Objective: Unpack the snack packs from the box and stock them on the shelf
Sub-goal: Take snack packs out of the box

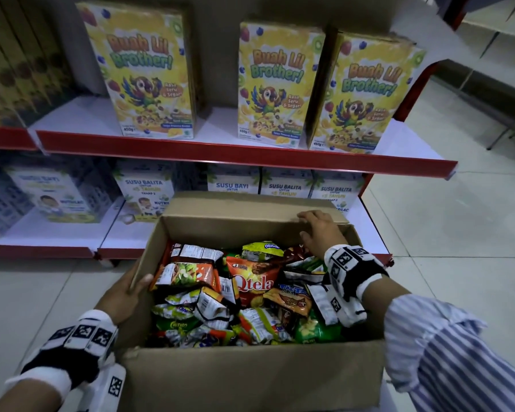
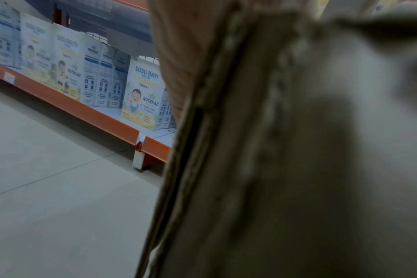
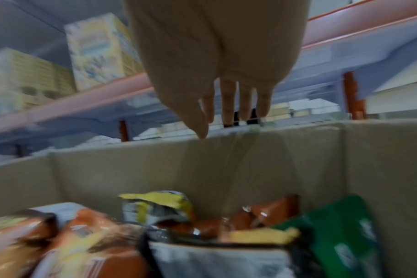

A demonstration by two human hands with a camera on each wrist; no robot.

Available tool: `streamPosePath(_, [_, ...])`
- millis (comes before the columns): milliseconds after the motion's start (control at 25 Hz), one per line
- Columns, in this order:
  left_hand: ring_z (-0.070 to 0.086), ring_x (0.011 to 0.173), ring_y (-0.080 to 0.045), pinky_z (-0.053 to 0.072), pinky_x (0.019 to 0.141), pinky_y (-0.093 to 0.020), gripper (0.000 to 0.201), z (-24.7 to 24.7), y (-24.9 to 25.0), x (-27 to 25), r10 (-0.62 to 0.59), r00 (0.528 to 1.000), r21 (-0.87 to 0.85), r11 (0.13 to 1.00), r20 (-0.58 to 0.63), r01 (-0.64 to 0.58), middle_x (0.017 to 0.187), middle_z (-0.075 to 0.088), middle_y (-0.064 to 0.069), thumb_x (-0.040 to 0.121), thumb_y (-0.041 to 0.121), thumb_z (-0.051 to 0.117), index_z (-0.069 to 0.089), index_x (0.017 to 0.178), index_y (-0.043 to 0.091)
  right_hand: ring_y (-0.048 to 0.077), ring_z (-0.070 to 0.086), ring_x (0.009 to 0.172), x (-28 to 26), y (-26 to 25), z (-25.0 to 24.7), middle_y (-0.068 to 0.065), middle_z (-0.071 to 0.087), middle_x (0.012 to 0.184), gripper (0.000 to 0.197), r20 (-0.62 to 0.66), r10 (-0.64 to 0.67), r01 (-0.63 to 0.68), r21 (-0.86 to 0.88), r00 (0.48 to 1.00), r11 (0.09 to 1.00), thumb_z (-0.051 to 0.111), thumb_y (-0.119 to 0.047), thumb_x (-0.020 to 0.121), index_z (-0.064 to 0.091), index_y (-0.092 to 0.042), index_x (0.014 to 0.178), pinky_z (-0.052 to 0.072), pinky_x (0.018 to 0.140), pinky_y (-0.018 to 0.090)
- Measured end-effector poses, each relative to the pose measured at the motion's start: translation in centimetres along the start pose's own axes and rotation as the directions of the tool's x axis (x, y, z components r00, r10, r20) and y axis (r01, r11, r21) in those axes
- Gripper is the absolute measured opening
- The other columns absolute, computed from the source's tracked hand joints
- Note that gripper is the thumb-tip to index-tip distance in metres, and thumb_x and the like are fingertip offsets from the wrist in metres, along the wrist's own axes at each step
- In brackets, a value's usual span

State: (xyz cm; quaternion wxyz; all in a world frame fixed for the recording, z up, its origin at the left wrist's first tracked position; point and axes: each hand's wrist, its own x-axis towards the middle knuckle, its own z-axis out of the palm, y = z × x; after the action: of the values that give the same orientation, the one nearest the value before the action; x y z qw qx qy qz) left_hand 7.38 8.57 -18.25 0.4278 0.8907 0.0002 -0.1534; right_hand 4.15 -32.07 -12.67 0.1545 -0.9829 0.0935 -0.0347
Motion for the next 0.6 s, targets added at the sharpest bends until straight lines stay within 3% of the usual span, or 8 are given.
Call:
streamPosePath(80, [0.042, 0.133, -0.034, 0.034, 0.101, -0.035, 0.053, 0.1, 0.1, 0.9, 0.002, 1.0, 0.011, 1.0, 0.001, -0.002, 0.146, 0.044, -0.014, 0.097, 0.026, 0.05, 0.034, 0.147, 0.021, 0.025, 0.045, 0.12, 0.2, -1.4, 0.2, 0.008, 0.055, 0.121, 0.037, -0.003, -0.073, 0.073, 0.07, 0.997, 0.995, 0.059, -0.017, 0.088, 0.055, -0.018, 0.124, 0.036, 0.103, 0.033])
streamPosePath(160, [0.044, 0.131, -0.036, 0.034, 0.1, -0.035, 0.052, 0.3, 0.1, 1.9, -0.003, 1.0, 0.011, 1.0, -0.004, 0.003, 0.144, 0.045, -0.017, 0.097, 0.023, 0.05, 0.034, 0.147, 0.02, 0.023, 0.051, 0.115, 0.6, -2.8, 1.0, 0.007, 0.057, 0.12, 0.031, 0.111, -0.117, 0.105, 0.112, 0.987, 0.988, 0.06, -0.019, 0.089, 0.058, -0.018, 0.121, 0.041, 0.101, 0.033])
streamPosePath(280, [0.046, 0.128, -0.038, 0.036, 0.098, -0.035, 0.051, 0.4, -0.2, 2.8, -0.029, 1.0, 0.031, 0.999, -0.009, 0.029, 0.142, 0.047, -0.019, 0.098, 0.025, 0.049, 0.035, 0.146, 0.02, 0.024, 0.052, 0.12, 1.6, -4.1, 2.8, 0.008, 0.054, 0.132, 0.04, 0.291, -0.079, 0.056, 0.087, 0.953, 0.995, 0.059, -0.023, 0.091, 0.052, -0.018, 0.13, 0.042, 0.102, 0.034])
streamPosePath(400, [0.049, 0.124, -0.041, 0.039, 0.095, -0.039, 0.047, 0.7, -1.0, 3.4, -0.045, 0.998, 0.104, 0.993, -0.042, 0.049, 0.14, 0.049, -0.02, 0.1, 0.027, 0.044, 0.036, 0.145, 0.02, 0.027, 0.042, 0.132, 2.2, -4.2, 5.3, 0.01, 0.042, 0.146, 0.06, 0.433, 0.026, -0.023, -0.011, 0.901, 1.0, 0.061, -0.029, 0.09, 0.037, -0.018, 0.144, 0.036, 0.108, 0.033])
streamPosePath(480, [0.054, 0.117, -0.043, 0.041, 0.086, -0.038, 0.046, 0.9, -0.9, 3.4, -0.053, 0.994, 0.137, 0.988, -0.091, 0.066, 0.134, 0.055, -0.023, 0.099, 0.034, 0.043, 0.039, 0.144, 0.024, 0.029, 0.041, 0.132, 1.9, -4.0, 6.8, 0.013, 0.041, 0.145, 0.066, 0.434, 0.077, -0.08, -0.013, 0.897, 0.997, 0.064, -0.032, 0.088, 0.033, -0.018, 0.145, 0.036, 0.108, 0.034])
streamPosePath(600, [0.057, 0.11, -0.044, 0.041, 0.08, -0.037, 0.049, 0.9, -0.3, 2.9, -0.067, 0.987, 0.173, 0.981, -0.147, 0.092, 0.125, 0.061, -0.023, 0.096, 0.047, 0.044, 0.041, 0.142, 0.031, 0.029, 0.045, 0.125, 1.2, -3.5, 7.9, 0.011, 0.049, 0.134, 0.056, 0.335, 0.106, -0.137, 0.068, 0.936, 0.988, 0.069, -0.032, 0.084, 0.045, -0.022, 0.133, 0.039, 0.104, 0.036])
